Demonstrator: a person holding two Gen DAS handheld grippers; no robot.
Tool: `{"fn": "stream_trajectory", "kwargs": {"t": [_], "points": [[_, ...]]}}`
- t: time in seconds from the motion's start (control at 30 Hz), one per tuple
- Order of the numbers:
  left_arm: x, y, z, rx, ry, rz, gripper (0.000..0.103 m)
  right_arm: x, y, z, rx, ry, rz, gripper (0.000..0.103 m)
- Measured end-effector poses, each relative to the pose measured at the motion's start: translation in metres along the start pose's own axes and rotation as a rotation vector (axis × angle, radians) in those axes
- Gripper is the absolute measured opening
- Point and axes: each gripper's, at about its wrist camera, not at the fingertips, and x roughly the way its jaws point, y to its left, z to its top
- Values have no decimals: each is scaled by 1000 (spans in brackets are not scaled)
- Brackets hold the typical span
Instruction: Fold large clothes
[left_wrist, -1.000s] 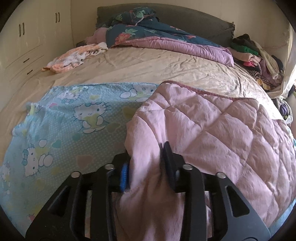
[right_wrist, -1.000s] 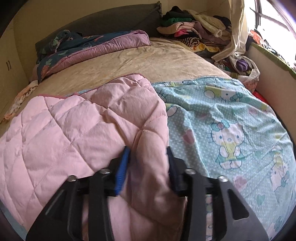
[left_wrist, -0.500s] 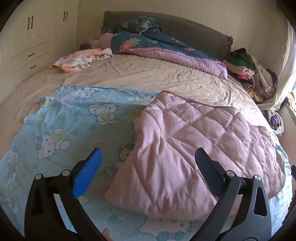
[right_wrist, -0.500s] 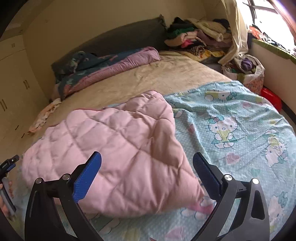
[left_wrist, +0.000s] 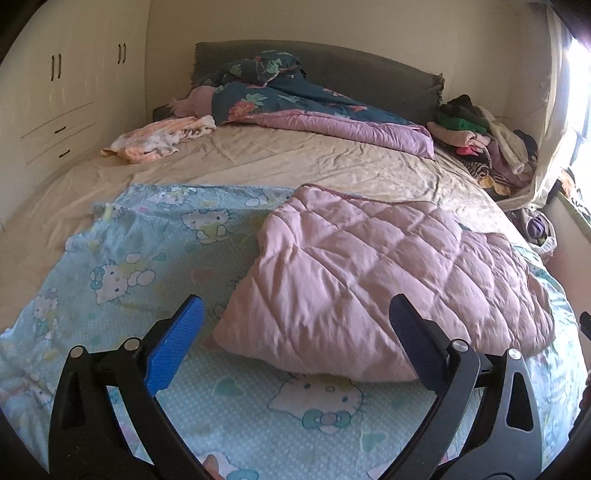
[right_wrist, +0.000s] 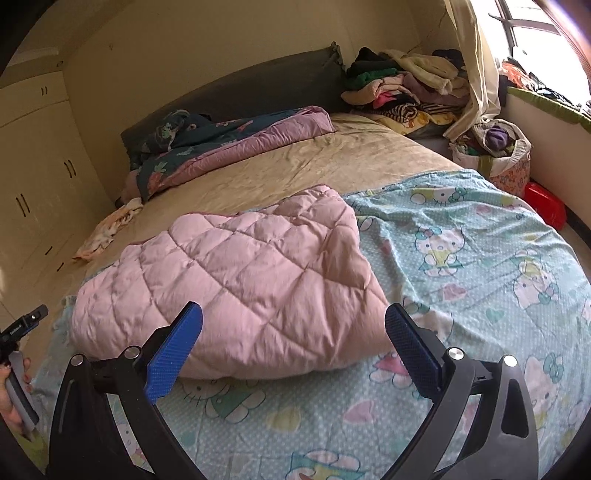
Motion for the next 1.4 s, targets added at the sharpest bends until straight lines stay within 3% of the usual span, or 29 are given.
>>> {"fn": "stream_trajectory", "kwargs": {"t": [0.43, 0.83, 1.03, 1.2, 1.4], "points": [[5, -10, -25, -5, 51, -5, 94, 0, -10, -20, 73, 35, -21, 99], [43, -6, -47, -104, 190, -60, 94, 30, -25, -36, 146, 108, -71, 99], [66, 9, -51, -260, 254, -136, 94, 50, -29, -42, 173, 148, -73, 99], [90, 29, -54, -486, 302, -228, 94, 57, -32, -43, 191, 156, -78, 99], [114, 39, -51, -625, 320, -279, 94, 63, -35, -41, 219, 160, -66, 99]]}}
